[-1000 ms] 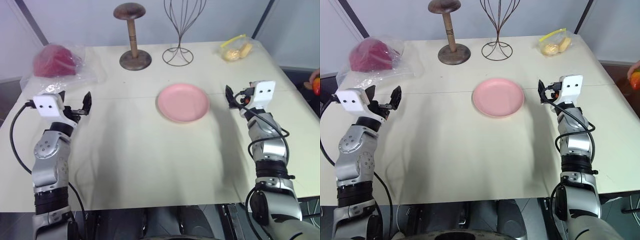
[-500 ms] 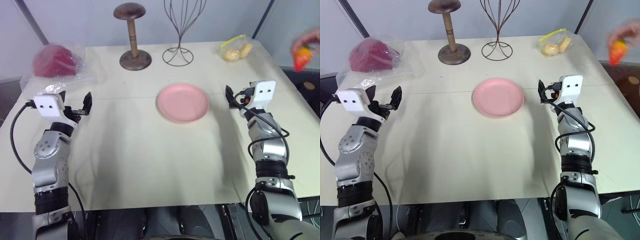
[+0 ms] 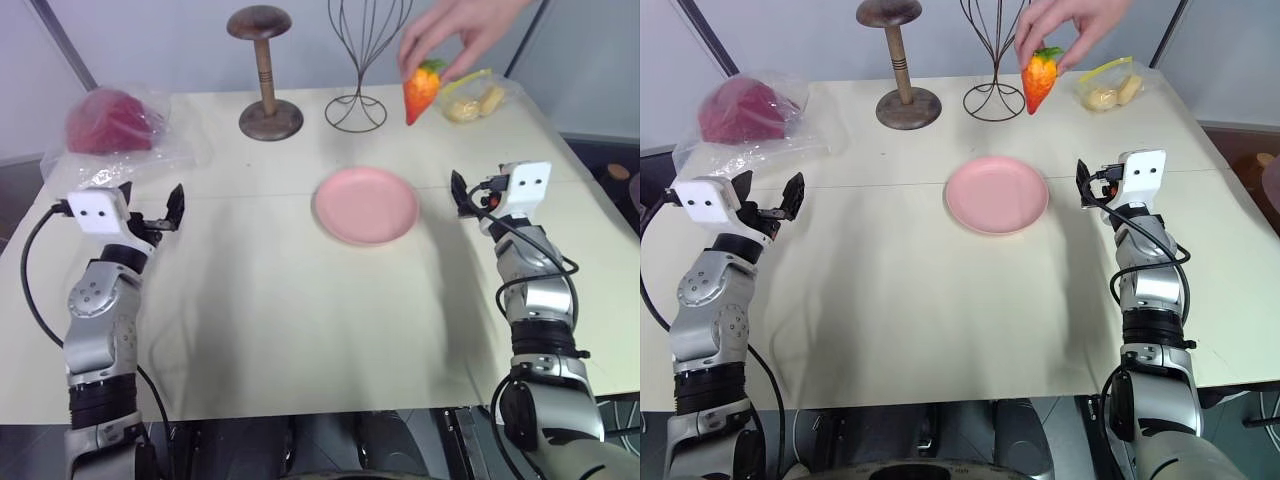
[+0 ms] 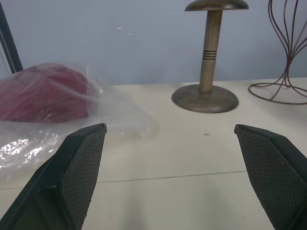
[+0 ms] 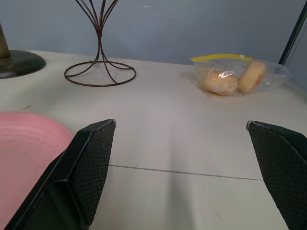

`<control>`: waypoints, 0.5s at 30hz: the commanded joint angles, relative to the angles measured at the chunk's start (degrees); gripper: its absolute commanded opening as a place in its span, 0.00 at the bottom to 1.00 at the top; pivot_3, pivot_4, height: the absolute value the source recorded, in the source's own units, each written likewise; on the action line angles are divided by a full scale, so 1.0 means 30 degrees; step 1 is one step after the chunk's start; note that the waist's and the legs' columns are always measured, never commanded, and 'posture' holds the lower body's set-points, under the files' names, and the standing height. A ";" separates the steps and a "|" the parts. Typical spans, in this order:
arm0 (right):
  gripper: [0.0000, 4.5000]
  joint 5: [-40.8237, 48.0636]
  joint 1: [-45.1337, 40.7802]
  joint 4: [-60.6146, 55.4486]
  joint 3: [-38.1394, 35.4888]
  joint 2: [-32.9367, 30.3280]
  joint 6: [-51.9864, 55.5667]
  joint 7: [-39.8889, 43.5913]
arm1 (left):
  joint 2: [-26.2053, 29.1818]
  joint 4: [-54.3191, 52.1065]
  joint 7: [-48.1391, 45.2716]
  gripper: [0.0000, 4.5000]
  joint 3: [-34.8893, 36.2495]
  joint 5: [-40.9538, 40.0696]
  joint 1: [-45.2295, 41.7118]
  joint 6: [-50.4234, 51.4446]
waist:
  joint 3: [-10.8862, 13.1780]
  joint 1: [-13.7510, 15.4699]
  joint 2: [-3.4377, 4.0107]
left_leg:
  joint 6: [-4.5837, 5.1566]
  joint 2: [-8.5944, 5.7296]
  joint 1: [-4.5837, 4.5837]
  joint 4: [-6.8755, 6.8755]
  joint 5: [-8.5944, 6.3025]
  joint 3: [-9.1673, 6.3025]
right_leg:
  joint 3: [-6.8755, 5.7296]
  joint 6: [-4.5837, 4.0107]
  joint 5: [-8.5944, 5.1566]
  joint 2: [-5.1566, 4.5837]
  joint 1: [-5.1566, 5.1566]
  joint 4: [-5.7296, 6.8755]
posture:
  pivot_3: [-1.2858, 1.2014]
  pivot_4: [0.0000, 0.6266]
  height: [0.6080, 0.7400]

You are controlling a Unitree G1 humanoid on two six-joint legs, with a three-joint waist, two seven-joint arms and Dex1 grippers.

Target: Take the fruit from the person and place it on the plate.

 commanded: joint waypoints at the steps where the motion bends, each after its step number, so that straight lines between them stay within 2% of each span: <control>1: 0.99 0.0056 -0.0363 -0.0167 -0.0210 -0.0234 -0.0352 -0.0048 | 0.0288 -0.0182 -0.0029 1.00 0.0062 0.0121 -0.0219 -0.0256 | 0.0000 0.0000 0.0000 | 0.0000 0.0000 0.0000 0.0000 0.0000 0.0000 | 0.0000 0.0000 0.0000 0.0000 0.0000 0.0000 | 0.52 0.24 1.00; 6: 0.99 0.0040 -0.0310 -0.0268 -0.0198 -0.0222 -0.0297 -0.0081 | 0.0775 -0.0645 -0.1495 1.00 -0.0369 -0.0764 -0.0491 0.0546 | 0.0000 0.0005 0.0000 | 0.0000 0.0000 0.0000 0.0000 0.0000 0.0000 | -0.0001 0.0000 0.0000 0.0000 0.0000 0.0001 | 0.52 0.24 1.00; 11: 0.99 0.0020 -0.0292 -0.0220 -0.0173 -0.0285 -0.0264 -0.0004 | 0.5141 -0.3758 -0.7713 1.00 -0.1292 -0.5082 -0.1401 0.4895 | 0.0001 -0.0047 -0.0001 | 0.0000 0.0001 0.0000 -0.0002 0.0000 -0.0001 | 0.0003 0.0000 0.0000 0.0001 -0.0003 0.0007 | 0.52 0.24 1.00; 15: 0.99 0.0002 -0.0379 -0.0123 -0.0176 -0.0326 -0.0284 0.0010 | 0.7815 -0.4501 -1.0185 1.00 -0.1683 -0.6886 -0.2273 0.7308 | -0.0007 -0.0060 0.0014 | 0.0000 0.0002 0.0004 -0.0005 0.0000 -0.0004 | 0.0004 0.0000 0.0000 0.0005 0.0002 0.0003 | 0.52 0.24 1.00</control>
